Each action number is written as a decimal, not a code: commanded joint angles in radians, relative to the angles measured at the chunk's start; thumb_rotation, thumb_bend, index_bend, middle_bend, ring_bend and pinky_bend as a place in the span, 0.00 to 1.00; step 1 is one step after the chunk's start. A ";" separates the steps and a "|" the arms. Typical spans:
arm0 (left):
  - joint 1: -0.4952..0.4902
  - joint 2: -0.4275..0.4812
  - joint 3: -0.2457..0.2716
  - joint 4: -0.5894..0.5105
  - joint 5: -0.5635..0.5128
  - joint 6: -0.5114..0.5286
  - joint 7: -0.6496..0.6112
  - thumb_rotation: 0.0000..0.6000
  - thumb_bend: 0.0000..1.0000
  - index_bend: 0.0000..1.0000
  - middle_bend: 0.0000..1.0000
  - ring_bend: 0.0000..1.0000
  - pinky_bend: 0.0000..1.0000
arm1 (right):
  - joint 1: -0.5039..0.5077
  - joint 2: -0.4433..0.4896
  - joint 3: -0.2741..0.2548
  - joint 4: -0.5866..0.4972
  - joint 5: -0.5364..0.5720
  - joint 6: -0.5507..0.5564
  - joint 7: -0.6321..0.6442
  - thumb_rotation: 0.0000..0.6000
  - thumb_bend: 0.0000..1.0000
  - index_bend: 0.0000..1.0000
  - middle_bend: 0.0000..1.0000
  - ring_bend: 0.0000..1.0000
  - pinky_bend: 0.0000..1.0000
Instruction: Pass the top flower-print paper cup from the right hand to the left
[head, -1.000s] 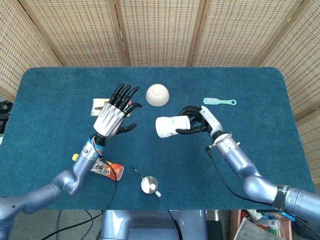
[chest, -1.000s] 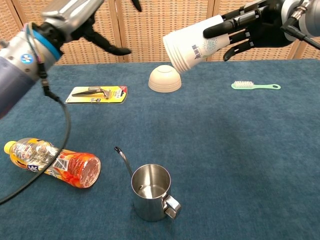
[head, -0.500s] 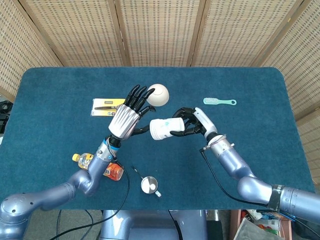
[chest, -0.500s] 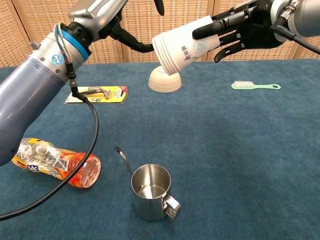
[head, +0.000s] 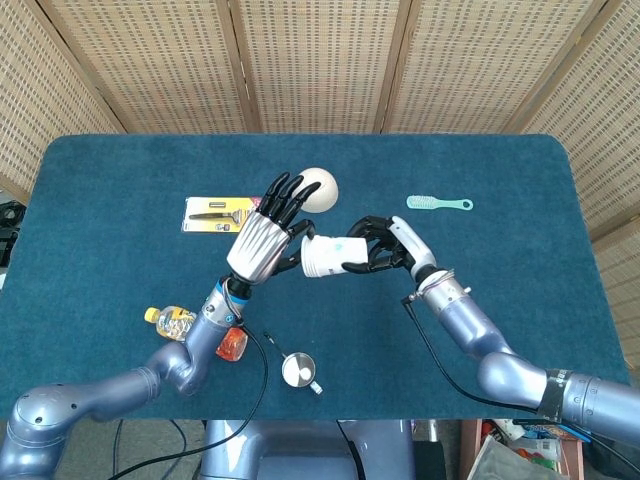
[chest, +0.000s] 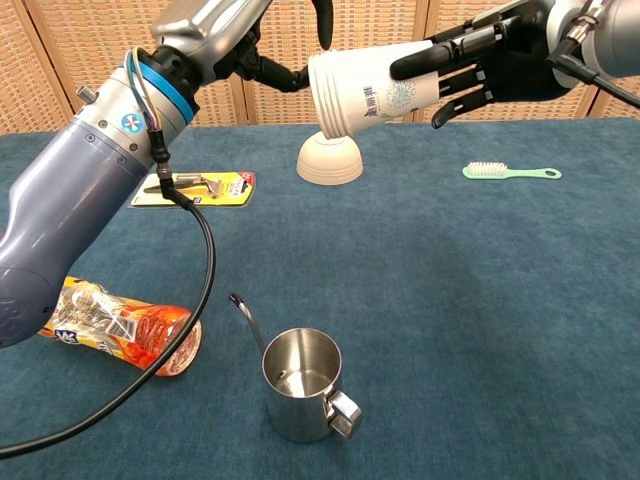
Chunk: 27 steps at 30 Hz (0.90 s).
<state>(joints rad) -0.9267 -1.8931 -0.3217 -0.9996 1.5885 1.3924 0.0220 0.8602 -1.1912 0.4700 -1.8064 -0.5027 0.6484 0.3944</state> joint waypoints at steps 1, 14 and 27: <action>-0.003 -0.004 0.003 0.006 -0.004 0.002 0.000 1.00 0.41 0.58 0.11 0.00 0.00 | 0.000 0.000 -0.002 0.003 0.000 -0.002 0.002 1.00 0.51 0.58 0.61 0.45 0.59; -0.015 -0.013 0.013 0.019 -0.022 0.000 -0.003 1.00 0.50 0.71 0.12 0.00 0.00 | 0.001 0.000 -0.010 0.007 -0.009 -0.008 0.011 1.00 0.51 0.58 0.61 0.45 0.59; 0.050 0.078 0.034 0.004 -0.044 0.031 -0.032 1.00 0.51 0.72 0.13 0.00 0.00 | -0.026 0.023 -0.011 0.055 -0.024 -0.004 0.028 1.00 0.51 0.58 0.61 0.45 0.59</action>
<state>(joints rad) -0.8957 -1.8410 -0.2931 -0.9872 1.5501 1.4148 -0.0006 0.8392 -1.1725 0.4579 -1.7595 -0.5270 0.6473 0.4174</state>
